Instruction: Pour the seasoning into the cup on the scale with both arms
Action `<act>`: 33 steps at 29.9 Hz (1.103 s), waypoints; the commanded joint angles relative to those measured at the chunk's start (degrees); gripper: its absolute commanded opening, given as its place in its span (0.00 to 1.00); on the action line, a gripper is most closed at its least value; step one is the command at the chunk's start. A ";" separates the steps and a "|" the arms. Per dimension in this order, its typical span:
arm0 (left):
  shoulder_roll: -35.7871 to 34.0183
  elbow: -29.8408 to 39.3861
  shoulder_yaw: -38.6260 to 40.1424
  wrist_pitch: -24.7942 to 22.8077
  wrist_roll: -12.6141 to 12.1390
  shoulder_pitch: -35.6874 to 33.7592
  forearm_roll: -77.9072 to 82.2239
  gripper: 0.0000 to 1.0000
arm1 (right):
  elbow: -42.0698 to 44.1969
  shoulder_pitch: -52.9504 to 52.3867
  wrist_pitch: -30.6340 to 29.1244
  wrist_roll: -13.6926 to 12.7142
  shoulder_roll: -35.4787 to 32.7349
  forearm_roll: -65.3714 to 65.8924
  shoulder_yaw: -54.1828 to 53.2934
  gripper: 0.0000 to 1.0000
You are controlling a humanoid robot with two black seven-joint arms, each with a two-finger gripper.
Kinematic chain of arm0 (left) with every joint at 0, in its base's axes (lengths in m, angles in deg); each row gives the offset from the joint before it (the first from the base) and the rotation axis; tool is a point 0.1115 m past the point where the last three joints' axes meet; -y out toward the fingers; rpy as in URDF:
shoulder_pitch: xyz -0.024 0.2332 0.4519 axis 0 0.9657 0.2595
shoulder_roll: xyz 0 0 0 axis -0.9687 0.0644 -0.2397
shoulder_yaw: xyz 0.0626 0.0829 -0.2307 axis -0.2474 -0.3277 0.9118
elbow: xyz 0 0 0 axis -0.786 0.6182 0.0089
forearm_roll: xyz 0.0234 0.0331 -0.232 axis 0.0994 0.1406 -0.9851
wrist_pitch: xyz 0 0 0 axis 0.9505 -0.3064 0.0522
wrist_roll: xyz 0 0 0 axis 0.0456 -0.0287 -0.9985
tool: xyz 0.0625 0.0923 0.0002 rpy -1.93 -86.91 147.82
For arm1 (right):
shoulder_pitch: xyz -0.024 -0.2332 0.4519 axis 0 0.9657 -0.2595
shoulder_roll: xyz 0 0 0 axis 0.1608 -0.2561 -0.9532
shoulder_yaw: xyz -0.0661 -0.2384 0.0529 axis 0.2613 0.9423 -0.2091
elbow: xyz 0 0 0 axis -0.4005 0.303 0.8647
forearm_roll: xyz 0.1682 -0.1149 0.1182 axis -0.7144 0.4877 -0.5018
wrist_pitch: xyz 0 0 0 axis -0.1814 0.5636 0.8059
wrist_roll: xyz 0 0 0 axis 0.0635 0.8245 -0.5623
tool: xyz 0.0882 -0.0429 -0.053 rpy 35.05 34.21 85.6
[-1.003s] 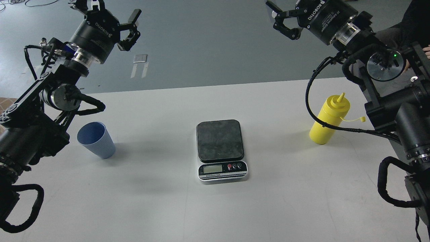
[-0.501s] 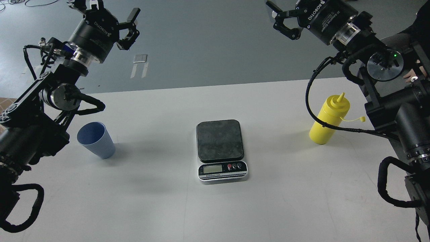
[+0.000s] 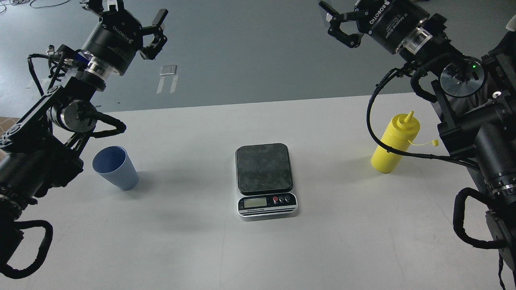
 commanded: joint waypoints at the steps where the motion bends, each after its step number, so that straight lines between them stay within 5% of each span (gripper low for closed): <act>1: 0.00 0.00 0.00 0.00 0.00 0.09 0.00 0.98 | 0.01 0.08 0.00 0.00 0.00 0.00 -0.08 1.00; 33: 0.17 0.00 -0.09 0.00 0.00 0.09 0.00 0.98 | -0.08 0.09 0.00 0.00 0.00 0.00 -0.08 1.00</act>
